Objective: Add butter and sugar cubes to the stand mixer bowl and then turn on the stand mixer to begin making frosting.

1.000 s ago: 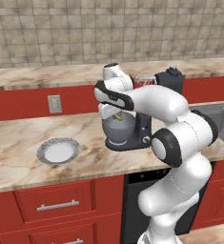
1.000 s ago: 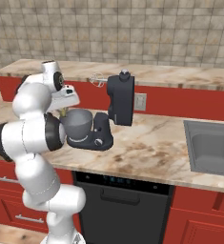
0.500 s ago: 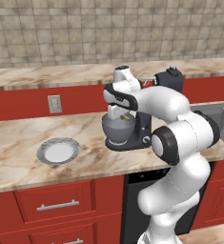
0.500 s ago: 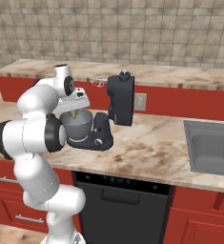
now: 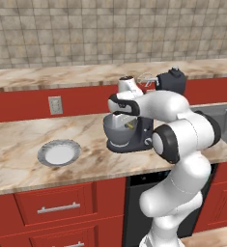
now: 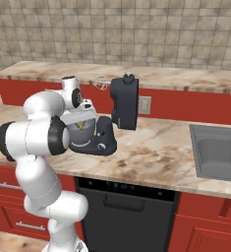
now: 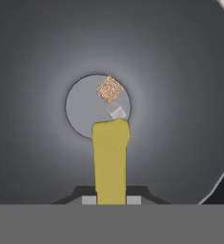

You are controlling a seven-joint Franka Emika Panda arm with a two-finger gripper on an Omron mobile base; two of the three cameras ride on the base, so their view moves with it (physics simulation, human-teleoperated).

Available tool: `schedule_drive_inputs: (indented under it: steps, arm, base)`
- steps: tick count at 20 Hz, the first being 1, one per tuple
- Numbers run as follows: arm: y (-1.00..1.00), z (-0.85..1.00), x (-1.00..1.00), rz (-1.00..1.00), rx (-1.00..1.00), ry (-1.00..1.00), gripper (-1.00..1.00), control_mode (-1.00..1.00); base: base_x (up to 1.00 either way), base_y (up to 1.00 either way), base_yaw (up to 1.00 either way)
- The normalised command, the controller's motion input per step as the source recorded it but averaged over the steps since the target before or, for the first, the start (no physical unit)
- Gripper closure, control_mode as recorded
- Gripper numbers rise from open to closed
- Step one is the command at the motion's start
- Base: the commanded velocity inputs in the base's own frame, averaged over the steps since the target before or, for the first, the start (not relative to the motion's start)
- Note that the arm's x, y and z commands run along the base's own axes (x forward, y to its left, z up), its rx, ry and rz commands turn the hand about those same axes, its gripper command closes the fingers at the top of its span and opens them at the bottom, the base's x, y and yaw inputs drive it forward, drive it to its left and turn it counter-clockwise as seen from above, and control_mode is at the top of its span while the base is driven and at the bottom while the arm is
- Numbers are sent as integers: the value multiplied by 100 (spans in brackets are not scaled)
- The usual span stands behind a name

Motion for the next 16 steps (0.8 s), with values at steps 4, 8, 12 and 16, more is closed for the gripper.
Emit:
schedule_drive_inputs:
  steps: [4, 8, 12, 16]
  arm:
    - [0, -37, 16, 0, 0, 0, 100, -100]
    - [0, -34, 34, 0, 0, 1, 100, -100]
    - [1, -21, 41, 0, 1, 2, 100, -100]
    - [6, -14, 42, 0, 1, 3, 100, -100]
  base:
    - [0, 0, 0]
    - [0, 0, 0]
    - [0, 0, 0]
    - [0, 0, 0]
